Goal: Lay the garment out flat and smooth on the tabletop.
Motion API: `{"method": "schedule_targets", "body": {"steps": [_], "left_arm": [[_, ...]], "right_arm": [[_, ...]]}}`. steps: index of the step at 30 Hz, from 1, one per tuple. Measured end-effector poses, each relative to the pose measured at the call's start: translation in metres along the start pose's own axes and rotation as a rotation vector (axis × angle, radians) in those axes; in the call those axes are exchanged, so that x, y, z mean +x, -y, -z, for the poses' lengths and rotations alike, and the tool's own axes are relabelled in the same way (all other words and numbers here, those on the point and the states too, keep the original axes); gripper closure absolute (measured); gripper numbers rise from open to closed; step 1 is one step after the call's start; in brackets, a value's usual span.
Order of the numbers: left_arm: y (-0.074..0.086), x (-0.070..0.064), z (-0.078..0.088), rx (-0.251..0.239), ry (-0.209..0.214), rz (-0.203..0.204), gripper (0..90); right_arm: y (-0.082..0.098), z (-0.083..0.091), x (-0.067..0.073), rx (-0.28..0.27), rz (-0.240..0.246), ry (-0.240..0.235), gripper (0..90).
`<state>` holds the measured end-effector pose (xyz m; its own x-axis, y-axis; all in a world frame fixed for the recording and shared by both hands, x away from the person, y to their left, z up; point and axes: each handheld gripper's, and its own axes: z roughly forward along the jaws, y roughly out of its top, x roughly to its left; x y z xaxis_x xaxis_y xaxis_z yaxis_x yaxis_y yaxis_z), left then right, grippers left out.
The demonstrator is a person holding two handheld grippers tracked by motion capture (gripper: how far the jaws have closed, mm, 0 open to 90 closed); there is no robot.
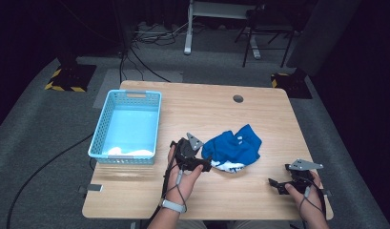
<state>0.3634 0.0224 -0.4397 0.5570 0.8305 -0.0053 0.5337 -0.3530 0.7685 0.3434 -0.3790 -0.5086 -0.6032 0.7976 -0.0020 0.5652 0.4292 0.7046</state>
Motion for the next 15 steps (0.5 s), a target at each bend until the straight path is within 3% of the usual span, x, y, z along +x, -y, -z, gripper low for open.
{"method": "schedule_targets", "body": {"steps": [11, 15], "left_arm": [[-0.013, 0.004, -0.012, -0.010, -0.034, -0.011, 3.5], [-0.017, 0.006, -0.017, -0.005, -0.024, -0.007, 7.0]], "right_arm": [[0.000, 0.000, 0.000, 0.000, 0.000, -0.001, 0.6], [0.000, 0.000, 0.000, 0.000, 0.002, -0.003, 0.6]]}}
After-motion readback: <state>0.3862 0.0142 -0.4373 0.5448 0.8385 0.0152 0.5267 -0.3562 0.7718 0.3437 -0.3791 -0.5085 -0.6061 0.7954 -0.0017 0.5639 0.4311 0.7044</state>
